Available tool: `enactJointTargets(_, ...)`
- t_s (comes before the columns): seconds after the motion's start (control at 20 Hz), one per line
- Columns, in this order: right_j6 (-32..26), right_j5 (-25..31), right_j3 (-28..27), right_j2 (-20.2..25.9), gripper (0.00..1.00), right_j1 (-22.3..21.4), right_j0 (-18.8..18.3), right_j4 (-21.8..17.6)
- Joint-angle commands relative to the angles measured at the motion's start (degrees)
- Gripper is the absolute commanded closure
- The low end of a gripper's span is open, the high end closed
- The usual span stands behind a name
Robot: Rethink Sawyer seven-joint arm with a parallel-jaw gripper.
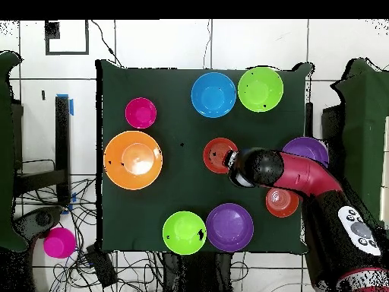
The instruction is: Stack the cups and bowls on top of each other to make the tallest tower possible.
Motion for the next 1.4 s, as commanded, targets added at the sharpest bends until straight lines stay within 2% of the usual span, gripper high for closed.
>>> enactJointTargets(0.05, -4.44, -1.27, -2.26, 1.49, 0.0, 3.34, 0.57, -4.6)
enactJointTargets(0.35, -4.23, -1.39, 0.23, 2.43, 0.0, 1.6, -0.22, -3.36)
enactJointTargets(0.45, -4.23, -0.93, 2.55, 3.68, 0.0, -1.35, -1.06, -1.72)
enactJointTargets(0.65, -5.98, 4.23, 5.26, 6.59, 0.0, -7.7, -3.46, 2.33)
enactJointTargets(1.05, -8.83, 12.76, 6.35, 11.14, 0.0, -14.99, -7.61, 8.29)
enactJointTargets(1.2, -9.78, 13.6, 6.78, 13.8, 0.0, -16.27, -9.57, 10.72)
enactJointTargets(1.3, -10.37, 13.29, 7.57, 14.63, 0.0, -17.08, -10.7, 11.18)
enactJointTargets(1.4, -11.27, 12.84, 6.04, 14.16, 0.0, -16.93, -11.08, 9.18)
